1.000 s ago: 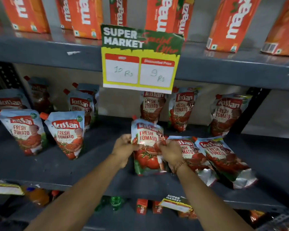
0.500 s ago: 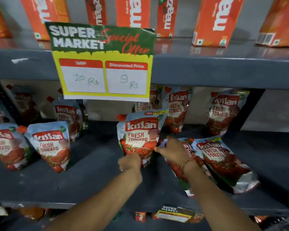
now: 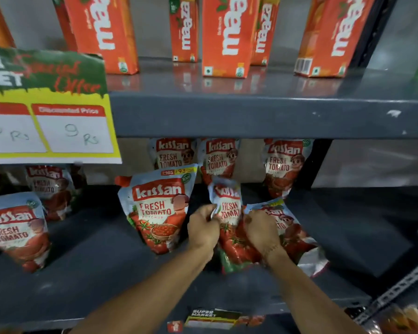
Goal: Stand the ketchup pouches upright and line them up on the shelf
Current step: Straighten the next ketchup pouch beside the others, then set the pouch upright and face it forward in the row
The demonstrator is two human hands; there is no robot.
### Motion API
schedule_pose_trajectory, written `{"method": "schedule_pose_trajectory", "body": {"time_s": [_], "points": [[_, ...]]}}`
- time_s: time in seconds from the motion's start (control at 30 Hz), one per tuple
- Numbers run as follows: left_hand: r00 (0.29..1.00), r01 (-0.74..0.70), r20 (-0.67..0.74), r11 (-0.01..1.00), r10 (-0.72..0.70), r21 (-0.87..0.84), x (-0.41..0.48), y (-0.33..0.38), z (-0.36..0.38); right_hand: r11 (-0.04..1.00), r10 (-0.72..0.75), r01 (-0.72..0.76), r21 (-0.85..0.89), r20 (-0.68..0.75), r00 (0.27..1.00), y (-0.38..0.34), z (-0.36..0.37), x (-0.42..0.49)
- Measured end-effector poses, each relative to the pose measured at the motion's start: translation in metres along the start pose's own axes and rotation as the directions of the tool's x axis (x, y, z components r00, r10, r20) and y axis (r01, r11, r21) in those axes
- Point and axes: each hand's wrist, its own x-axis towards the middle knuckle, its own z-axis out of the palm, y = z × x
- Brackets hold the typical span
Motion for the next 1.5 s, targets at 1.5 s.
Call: {"method": "schedule_pose_trajectory", "body": {"time_s": [1.5], "points": [[0.971, -0.047, 0.162, 0.808, 0.174, -0.587, -0.043, 0.029, 0.155, 0.134, 0.144, -0.038, 0.990, 0.019, 0.989, 0.119, -0.102, 0.037]]}}
